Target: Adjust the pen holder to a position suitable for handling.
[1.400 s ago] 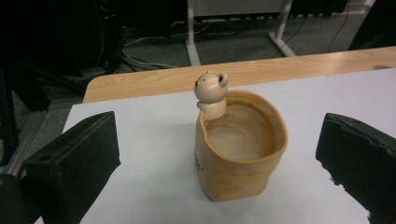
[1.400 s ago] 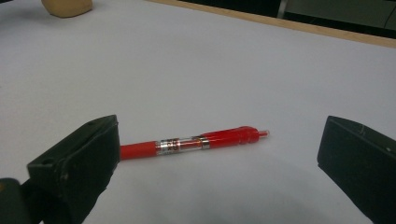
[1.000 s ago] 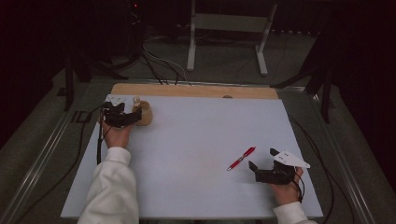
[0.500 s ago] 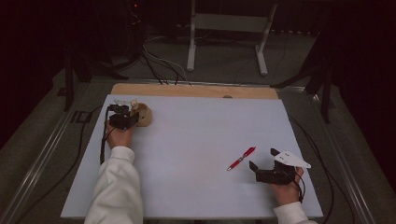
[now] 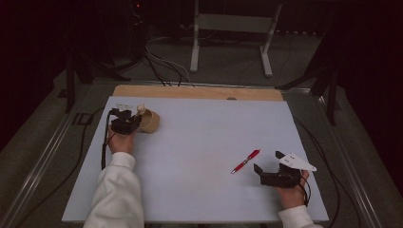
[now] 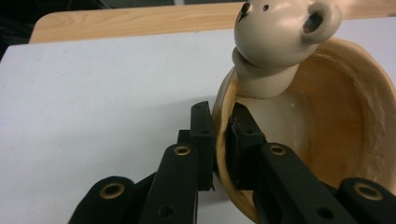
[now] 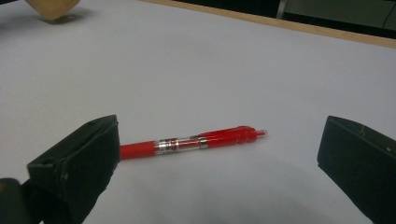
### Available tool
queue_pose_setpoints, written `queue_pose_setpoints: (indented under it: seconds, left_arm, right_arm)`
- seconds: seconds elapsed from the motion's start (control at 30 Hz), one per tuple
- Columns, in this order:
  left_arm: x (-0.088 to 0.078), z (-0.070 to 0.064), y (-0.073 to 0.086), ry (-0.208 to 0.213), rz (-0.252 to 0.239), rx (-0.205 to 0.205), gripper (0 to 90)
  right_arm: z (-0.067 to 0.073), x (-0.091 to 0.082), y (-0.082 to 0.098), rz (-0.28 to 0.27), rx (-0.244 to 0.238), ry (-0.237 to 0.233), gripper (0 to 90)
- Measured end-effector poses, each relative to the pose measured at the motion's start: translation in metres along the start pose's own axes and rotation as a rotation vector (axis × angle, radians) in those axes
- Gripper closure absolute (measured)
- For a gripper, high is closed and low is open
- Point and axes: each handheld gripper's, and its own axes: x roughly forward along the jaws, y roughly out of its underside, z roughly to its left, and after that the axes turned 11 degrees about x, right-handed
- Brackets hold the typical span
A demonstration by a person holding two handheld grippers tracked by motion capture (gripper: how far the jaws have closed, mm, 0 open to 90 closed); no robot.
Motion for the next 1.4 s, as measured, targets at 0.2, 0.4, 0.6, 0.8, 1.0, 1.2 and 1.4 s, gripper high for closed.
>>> queue_pose_setpoints:
  seconds: [0.2,0.4,0.6,0.8,1.0,1.2,1.4]
  left_arm:
    - [-0.012,-0.015,-0.007,0.059,-0.018,0.049,83.2]
    - [-0.022,-0.037,-0.012,0.121,-0.022,0.112,83.2]
    - [-0.028,-0.059,-0.016,0.177,-0.025,0.160,83.1]
    - [-0.030,-0.082,-0.017,0.226,-0.005,0.227,83.1]
    - [-0.031,-0.102,-0.014,0.273,0.020,0.270,83.1]
    - [-0.031,-0.121,-0.009,0.314,0.043,0.319,83.1]
    - [-0.025,-0.141,-0.005,0.343,0.068,0.369,83.1]
  right_arm:
    - [0.000,0.000,0.000,0.000,0.000,0.000,0.0]
    - [0.000,0.000,0.000,0.001,-0.001,-0.002,0.0]
    - [0.001,0.001,0.000,0.003,-0.004,-0.002,0.0]
    - [0.000,0.000,0.000,0.002,-0.001,-0.004,0.0]
    - [0.000,0.000,0.000,0.001,0.001,-0.005,0.0]
    - [0.001,0.000,0.000,0.001,-0.003,-0.006,0.0]
    - [0.001,0.001,0.000,0.001,-0.003,-0.005,0.0]
